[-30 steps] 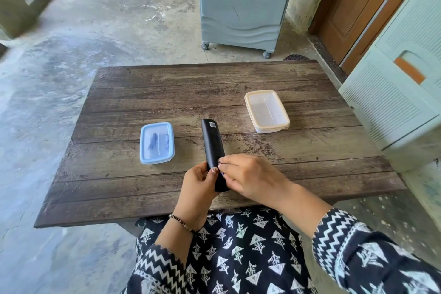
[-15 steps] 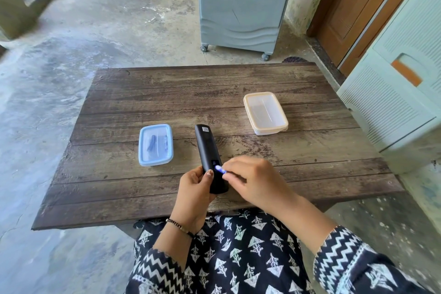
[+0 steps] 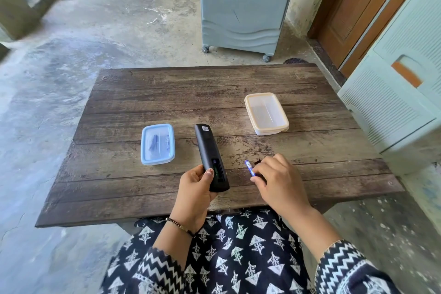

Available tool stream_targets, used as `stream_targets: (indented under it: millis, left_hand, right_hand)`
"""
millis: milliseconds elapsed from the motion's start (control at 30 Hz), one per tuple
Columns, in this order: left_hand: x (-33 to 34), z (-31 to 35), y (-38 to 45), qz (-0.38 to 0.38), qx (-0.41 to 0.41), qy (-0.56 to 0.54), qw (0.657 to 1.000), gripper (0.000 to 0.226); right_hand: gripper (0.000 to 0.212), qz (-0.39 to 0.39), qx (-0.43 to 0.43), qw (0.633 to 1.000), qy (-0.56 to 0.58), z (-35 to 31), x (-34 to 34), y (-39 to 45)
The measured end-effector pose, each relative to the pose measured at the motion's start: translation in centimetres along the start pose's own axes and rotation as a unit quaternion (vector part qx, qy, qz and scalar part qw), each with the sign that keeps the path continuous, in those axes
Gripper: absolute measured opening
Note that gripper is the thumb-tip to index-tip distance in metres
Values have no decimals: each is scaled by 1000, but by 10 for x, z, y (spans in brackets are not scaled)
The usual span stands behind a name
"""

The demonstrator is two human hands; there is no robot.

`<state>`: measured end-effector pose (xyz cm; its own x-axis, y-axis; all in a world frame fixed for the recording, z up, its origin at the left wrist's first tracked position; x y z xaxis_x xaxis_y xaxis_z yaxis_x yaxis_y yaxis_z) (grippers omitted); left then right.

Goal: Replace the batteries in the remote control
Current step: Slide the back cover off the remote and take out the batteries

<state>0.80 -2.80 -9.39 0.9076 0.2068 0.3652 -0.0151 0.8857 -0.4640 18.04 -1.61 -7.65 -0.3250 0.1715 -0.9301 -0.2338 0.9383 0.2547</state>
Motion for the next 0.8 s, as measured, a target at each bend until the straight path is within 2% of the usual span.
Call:
stream_targets:
  millis: [167, 333, 533, 800]
  left_hand:
    - [0, -1, 1, -7, -4, 6, 1000, 22]
    - [0, -1, 1, -21, 3, -3, 1000, 26]
    - [5, 1, 0, -45, 9, -28, 999, 27]
    - [-3, 3, 2, -25, 19, -21, 999, 28]
  right_hand:
    - [24, -5, 23, 1000, 5, -2, 0, -2]
    - [23, 38, 15, 992, 115, -22, -8, 4]
    - [34, -2, -50, 992, 120, -57, -6, 16]
    - [30, -3, -43, 986, 161, -62, -3, 7]
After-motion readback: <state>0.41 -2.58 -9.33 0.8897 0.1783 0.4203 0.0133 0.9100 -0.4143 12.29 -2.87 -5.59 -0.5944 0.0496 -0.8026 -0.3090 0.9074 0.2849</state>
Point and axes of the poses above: each hand's wrist, its own y-axis towards the middle knuckle, its own x-axis out of the palm, z = x × y, the point moved 4 cm from there along y, towards the middle knuckle
